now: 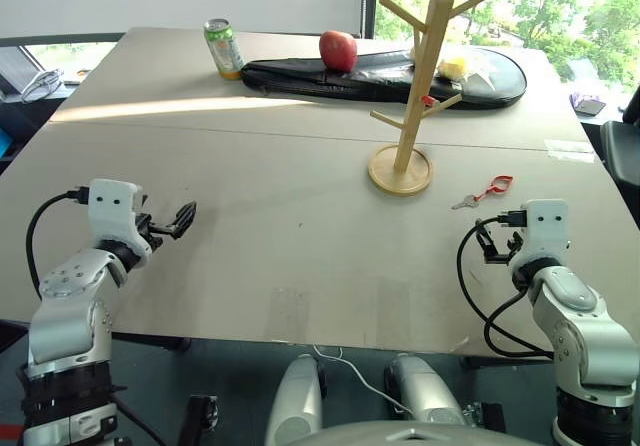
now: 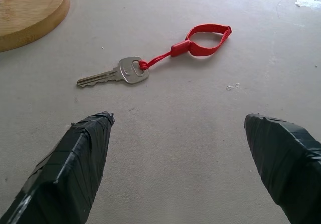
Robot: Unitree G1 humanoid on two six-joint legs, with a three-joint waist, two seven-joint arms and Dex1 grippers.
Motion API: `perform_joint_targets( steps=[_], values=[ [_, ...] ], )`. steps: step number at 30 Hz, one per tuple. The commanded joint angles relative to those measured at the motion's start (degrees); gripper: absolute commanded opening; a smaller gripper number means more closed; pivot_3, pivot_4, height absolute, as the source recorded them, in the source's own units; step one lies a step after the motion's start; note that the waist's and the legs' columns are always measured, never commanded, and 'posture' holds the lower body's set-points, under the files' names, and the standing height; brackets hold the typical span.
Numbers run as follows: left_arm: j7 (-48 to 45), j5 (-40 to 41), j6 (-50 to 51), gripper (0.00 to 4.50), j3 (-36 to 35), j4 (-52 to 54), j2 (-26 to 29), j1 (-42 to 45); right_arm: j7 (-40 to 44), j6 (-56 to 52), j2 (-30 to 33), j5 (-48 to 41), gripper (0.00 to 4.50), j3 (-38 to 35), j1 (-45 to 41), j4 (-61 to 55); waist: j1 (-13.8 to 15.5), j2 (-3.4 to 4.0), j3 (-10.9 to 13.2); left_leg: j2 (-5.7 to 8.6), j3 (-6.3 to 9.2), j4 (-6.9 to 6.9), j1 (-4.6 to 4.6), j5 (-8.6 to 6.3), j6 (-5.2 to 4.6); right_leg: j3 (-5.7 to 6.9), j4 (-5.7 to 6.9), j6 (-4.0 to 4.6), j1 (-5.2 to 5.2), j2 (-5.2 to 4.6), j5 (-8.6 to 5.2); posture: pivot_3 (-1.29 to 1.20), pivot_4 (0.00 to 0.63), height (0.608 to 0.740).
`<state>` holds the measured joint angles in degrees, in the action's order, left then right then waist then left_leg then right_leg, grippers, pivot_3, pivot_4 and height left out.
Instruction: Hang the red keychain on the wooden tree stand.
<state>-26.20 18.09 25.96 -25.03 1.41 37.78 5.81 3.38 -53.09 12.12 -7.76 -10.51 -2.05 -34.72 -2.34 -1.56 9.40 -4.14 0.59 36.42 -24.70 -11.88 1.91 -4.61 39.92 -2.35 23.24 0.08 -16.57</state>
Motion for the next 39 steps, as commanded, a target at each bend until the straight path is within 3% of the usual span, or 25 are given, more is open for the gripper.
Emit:
perform_joint_targets(
  steps=[1,6,13,25,39],
  values=[
    [-2.67,1.78,0.90,4.45,-0.53,3.71,2.09,0.51,-0.36,0.57,0.58,0.20,4.50,-0.80,-0.91,-2.04,0.00,0.00,0.00,0.00,0.00,0.00,0.00,0.00,0.00,0.00,0.00,0.00,0.00,0.00,0.00,0.00,0.150,0.740],
    [-16.38,11.31,9.26,4.45,5.21,14.13,10.25,6.91,-3.24,-6.42,-1.73,-0.06,4.50,-1.31,-6.87,-2.26,0.21,-0.05,0.03,0.00,0.05,0.02,-0.05,0.01,0.01,0.05,0.00,0.00,0.01,0.00,0.00,0.00,0.150,0.740],
    [-26.04,19.78,16.74,4.45,12.92,18.36,13.77,17.58,-6.53,-11.46,-4.63,1.32,4.50,-0.24,-13.88,1.30,-0.31,0.02,0.04,0.01,0.01,-0.03,-0.02,0.00,0.01,0.00,-0.02,0.00,0.02,0.04,-0.01,0.00,0.150,0.740],
    [-32.70,21.12,17.27,4.45,22.23,14.43,10.12,31.78,-16.85,-5.75,-14.67,4.43,4.50,-3.88,-24.97,17.07,-0.25,0.07,0.07,0.00,0.02,-0.02,-0.04,0.01,0.00,0.00,0.00,0.00,0.03,0.08,0.00,0.00,0.150,0.740],
    [-33.78,19.91,17.01,4.45,23.33,13.39,8.81,34.32,-23.05,4.29,-15.58,5.91,4.50,-6.67,-28.97,29.24,-0.25,0.11,0.10,0.00,0.02,-0.02,-0.09,0.01,0.00,-0.01,0.02,0.01,0.10,0.08,0.00,0.00,0.150,0.740]
  ],
)
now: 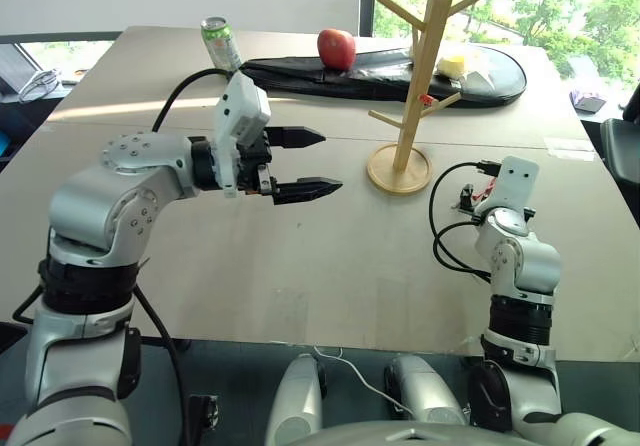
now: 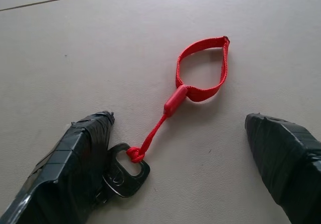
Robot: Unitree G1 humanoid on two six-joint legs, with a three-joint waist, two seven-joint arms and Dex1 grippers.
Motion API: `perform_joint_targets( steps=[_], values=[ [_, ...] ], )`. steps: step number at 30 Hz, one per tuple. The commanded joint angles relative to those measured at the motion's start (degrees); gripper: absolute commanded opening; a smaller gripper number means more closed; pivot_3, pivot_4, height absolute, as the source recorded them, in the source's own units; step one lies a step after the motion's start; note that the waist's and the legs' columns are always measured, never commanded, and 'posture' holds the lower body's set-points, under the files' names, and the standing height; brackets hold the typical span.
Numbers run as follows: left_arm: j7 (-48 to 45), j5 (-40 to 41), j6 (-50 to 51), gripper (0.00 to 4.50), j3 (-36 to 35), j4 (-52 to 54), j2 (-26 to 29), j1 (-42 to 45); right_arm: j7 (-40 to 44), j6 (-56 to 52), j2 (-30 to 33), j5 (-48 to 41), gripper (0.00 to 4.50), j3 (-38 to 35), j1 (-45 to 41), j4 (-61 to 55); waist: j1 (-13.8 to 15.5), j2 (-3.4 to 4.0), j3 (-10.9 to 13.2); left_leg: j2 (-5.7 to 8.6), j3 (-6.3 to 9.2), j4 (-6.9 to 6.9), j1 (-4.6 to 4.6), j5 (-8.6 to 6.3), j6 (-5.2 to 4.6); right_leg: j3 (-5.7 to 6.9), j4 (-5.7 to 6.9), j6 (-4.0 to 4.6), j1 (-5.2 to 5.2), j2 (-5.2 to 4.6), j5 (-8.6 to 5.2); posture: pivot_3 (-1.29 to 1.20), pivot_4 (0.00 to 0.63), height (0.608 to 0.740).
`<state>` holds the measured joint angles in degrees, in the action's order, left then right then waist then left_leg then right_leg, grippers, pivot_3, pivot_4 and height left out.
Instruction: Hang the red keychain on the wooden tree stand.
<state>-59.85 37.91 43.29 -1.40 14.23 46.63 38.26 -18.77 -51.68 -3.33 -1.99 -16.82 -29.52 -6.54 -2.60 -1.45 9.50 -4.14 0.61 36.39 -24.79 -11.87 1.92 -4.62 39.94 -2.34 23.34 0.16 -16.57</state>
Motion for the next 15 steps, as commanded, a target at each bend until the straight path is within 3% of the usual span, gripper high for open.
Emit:
perform_joint_targets(
  steps=[1,3,4,5,9,13,15],
  values=[
    [-0.14,0.03,-0.29,4.45,-0.25,0.55,-0.11,2.01,-1.03,3.61,-0.11,0.06,4.50,-0.36,-1.69,2.05,0.02,0.00,0.00,0.00,0.00,0.00,0.00,0.00,0.00,0.00,0.00,0.00,0.00,0.00,0.00,0.00,0.150,0.740],
    [-0.15,-0.04,-0.24,4.45,-0.20,0.58,-0.16,2.20,-1.25,4.65,-0.17,-0.02,4.50,-0.34,-1.83,3.48,0.01,0.00,0.00,0.00,0.00,0.00,0.00,0.00,0.00,0.00,0.00,0.00,0.00,0.00,0.00,0.00,0.150,0.740],
    [-0.15,-0.03,-0.15,4.50,-0.18,0.62,-0.17,2.35,-1.40,5.08,-0.26,-0.06,3.98,-0.32,-1.88,4.14,0.01,0.00,0.00,0.00,-0.01,0.00,0.00,0.00,0.00,0.00,0.00,0.00,0.00,0.00,0.00,0.00,0.150,0.740],
    [-0.16,-0.01,-0.07,4.50,-0.18,0.64,-0.18,2.46,-1.52,5.43,-0.30,-0.09,3.80,-0.28,-1.91,4.60,0.01,0.00,0.00,0.00,0.00,0.00,0.00,0.00,0.00,0.00,0.00,0.00,0.00,0.00,0.00,0.00,0.150,0.740],
    [-0.16,0.16,0.36,4.50,-0.21,0.80,-0.24,2.88,-1.75,6.54,-0.37,-0.16,2.24,-0.13,-1.71,5.83,0.07,0.00,0.00,0.00,0.00,0.00,0.00,0.00,0.00,0.00,0.00,0.00,0.00,0.00,0.00,0.00,0.150,0.740],
    [-0.15,0.33,0.65,4.50,-0.40,1.19,-0.18,2.82,-1.67,6.71,-0.24,-0.08,0.14,0.19,-1.13,5.82,0.12,0.00,0.00,0.00,0.00,0.00,-0.01,0.00,0.00,0.00,-0.01,0.00,0.00,-0.01,0.00,0.00,0.150,0.740],
    [-0.14,0.37,0.80,4.50,-0.40,1.20,-0.26,2.95,-1.53,6.70,0.06,-0.12,0.03,0.16,-0.85,6.10,0.11,0.00,0.00,0.00,0.00,0.00,0.00,0.00,0.00,0.00,-0.01,0.00,0.00,-0.01,0.00,0.00,0.150,0.740]
  ],
)
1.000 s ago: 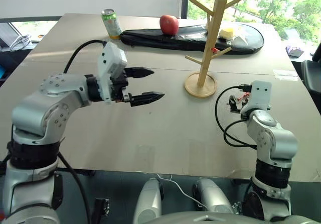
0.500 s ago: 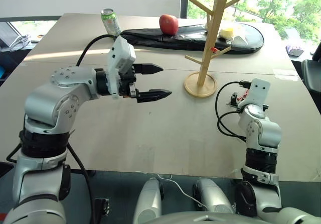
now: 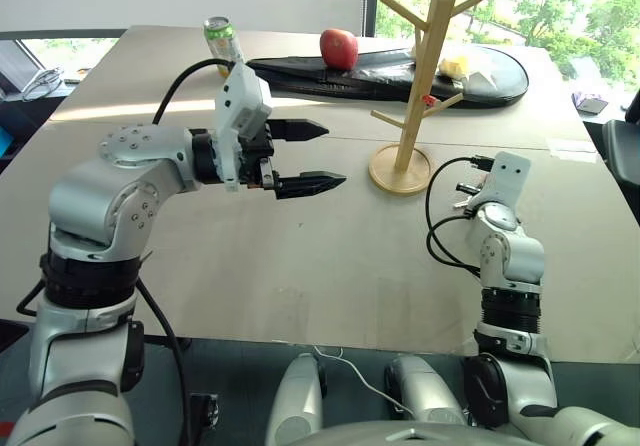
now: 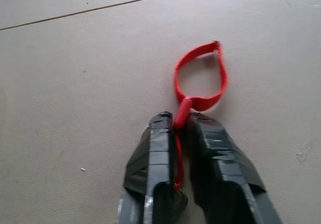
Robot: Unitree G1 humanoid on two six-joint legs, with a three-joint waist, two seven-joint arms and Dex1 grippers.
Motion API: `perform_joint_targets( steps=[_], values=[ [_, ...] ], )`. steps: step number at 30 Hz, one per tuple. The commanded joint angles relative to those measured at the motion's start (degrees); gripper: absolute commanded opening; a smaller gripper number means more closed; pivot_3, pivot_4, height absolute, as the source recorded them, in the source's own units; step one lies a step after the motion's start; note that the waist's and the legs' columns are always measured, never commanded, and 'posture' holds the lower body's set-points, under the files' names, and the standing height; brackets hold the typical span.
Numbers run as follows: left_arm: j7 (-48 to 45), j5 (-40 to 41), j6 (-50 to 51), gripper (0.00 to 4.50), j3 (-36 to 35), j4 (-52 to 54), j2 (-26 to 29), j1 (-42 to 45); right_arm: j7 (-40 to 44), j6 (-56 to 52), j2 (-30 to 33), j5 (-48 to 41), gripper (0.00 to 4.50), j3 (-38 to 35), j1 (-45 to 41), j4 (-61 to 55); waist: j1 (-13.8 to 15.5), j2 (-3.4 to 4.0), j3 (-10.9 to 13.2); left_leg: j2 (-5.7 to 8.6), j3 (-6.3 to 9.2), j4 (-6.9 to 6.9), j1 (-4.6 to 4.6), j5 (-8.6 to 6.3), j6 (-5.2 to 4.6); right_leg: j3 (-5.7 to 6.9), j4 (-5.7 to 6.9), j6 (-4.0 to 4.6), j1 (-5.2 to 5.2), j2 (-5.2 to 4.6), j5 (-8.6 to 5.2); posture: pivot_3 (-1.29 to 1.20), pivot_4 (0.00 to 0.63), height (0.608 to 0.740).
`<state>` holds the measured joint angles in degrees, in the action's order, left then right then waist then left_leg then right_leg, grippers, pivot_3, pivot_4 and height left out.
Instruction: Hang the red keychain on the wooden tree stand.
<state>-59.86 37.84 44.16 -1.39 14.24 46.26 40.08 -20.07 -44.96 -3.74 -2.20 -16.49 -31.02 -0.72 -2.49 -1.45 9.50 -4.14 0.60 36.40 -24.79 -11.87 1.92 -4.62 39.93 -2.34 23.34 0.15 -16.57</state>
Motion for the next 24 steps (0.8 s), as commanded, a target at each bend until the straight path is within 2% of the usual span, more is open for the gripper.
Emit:
perform_joint_targets(
  steps=[1,10,15,18,22,24],
  values=[
    [-0.13,0.44,-0.05,4.50,-0.44,1.25,0.08,1.16,-0.08,0.00,0.70,0.05,0.03,-0.24,0.87,0.35,-0.01,0.00,0.00,0.00,0.00,0.00,0.00,0.00,0.00,0.00,0.00,0.00,0.00,0.00,0.00,0.00,0.150,0.740],
    [0.81,2.38,1.63,4.50,-2.16,0.59,-0.90,2.48,2.83,-0.97,2.66,-0.73,0.03,1.05,2.20,-1.00,0.06,-0.01,-0.01,0.00,0.00,0.01,0.01,0.00,0.00,0.00,0.00,0.00,-0.01,0.00,0.00,0.00,0.150,0.740],
    [3.98,8.41,6.47,4.50,-6.33,0.88,-2.70,3.11,8.39,-0.94,5.96,-1.19,0.03,4.21,5.81,-7.41,0.09,0.00,0.00,0.00,0.02,0.01,-0.02,0.00,0.00,0.01,-0.01,0.00,-0.01,0.00,0.00,0.00,0.150,0.740],
    [5.49,11.27,8.90,4.50,-8.71,1.60,-2.53,2.06,15.07,-1.13,10.33,-2.92,0.03,5.85,11.02,-14.32,0.06,0.03,0.01,0.00,0.02,0.00,-0.02,0.00,0.00,0.00,-0.03,-0.01,-0.01,0.00,-0.01,0.00,0.150,0.740],
    [7.90,16.66,13.65,4.50,-13.97,2.38,-1.14,-1.39,31.60,7.14,18.15,-10.48,0.03,7.02,19.97,-27.35,0.01,0.15,0.10,0.00,0.00,0.00,-0.02,0.00,0.00,-0.01,-0.04,-0.01,-0.01,0.00,-0.01,0.00,0.150,0.740],
    [10.00,20.10,16.00,4.50,-16.91,2.78,-1.10,-2.92,37.19,9.85,20.81,-13.57,0.03,7.35,23.82,-32.47,-0.23,0.17,0.11,-0.01,-0.02,0.00,0.01,0.00,0.00,-0.03,-0.03,-0.02,0.00,0.01,-0.01,0.00,0.150,0.740]
  ],
)
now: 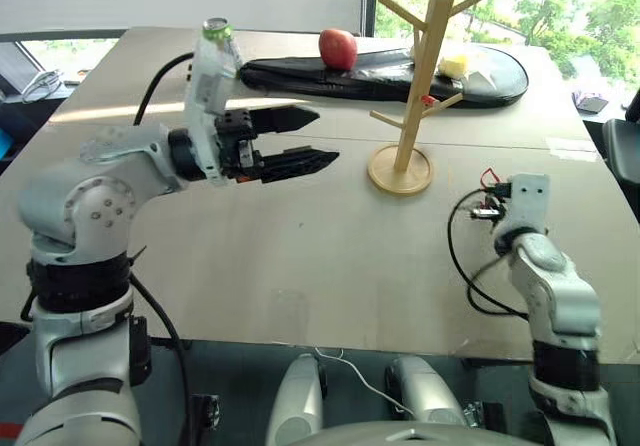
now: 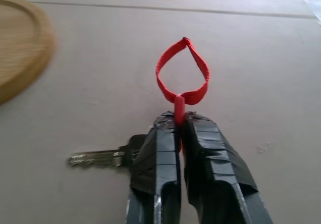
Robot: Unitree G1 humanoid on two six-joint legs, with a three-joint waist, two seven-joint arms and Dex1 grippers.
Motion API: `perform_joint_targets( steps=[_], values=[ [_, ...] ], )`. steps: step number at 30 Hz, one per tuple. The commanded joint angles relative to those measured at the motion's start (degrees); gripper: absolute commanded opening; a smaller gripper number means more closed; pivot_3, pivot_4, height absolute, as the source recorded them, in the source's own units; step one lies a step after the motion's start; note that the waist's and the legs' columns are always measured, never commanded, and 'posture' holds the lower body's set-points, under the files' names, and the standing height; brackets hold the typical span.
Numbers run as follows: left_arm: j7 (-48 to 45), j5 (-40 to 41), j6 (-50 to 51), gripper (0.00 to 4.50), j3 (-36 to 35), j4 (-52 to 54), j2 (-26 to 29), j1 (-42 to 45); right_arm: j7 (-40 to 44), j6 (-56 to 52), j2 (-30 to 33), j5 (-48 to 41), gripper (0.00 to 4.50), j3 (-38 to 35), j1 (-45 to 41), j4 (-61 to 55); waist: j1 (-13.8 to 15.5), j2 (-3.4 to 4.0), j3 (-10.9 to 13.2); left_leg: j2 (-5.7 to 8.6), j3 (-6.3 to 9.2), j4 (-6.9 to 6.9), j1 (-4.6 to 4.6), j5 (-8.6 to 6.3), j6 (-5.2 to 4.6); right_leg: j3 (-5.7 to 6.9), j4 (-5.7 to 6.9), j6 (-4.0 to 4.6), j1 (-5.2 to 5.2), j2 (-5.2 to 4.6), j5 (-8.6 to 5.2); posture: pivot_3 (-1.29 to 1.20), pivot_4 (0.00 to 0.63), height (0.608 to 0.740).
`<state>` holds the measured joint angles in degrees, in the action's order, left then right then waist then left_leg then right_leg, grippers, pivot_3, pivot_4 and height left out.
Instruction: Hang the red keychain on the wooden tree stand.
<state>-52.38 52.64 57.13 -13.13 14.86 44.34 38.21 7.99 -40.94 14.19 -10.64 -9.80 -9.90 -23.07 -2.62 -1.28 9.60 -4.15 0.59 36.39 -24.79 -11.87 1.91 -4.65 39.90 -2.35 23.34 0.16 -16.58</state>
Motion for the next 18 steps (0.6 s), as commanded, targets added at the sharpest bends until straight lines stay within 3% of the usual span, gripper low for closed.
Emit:
perform_joint_targets(
  steps=[1,7,18],
  values=[
    [3.43,6.79,3.86,4.50,-6.27,2.46,0.84,-1.66,10.97,6.96,3.89,-6.13,0.03,0.78,4.10,-11.82,-0.15,0.00,0.00,-0.02,0.01,0.00,0.02,0.00,0.00,0.00,0.02,-0.01,0.00,0.02,0.00,0.00,0.150,0.740],
    [11.30,13.45,5.70,4.50,-11.62,4.25,-0.52,-5.00,18.02,18.78,8.44,-5.20,0.03,4.29,4.21,-16.76,0.11,-0.02,0.00,-0.05,0.03,0.05,0.06,0.00,0.00,0.01,0.02,-0.02,-0.07,0.06,-0.01,0.00,0.150,0.740],
    [15.86,19.18,4.86,4.50,-11.58,6.40,0.79,-5.78,13.60,32.32,6.97,4.10,0.03,7.17,-5.27,-8.37,0.61,-0.04,-0.01,-0.01,0.04,0.07,0.02,0.02,0.03,0.05,-0.02,0.00,-0.08,-0.01,0.00,0.00,0.150,0.740]
  ],
)
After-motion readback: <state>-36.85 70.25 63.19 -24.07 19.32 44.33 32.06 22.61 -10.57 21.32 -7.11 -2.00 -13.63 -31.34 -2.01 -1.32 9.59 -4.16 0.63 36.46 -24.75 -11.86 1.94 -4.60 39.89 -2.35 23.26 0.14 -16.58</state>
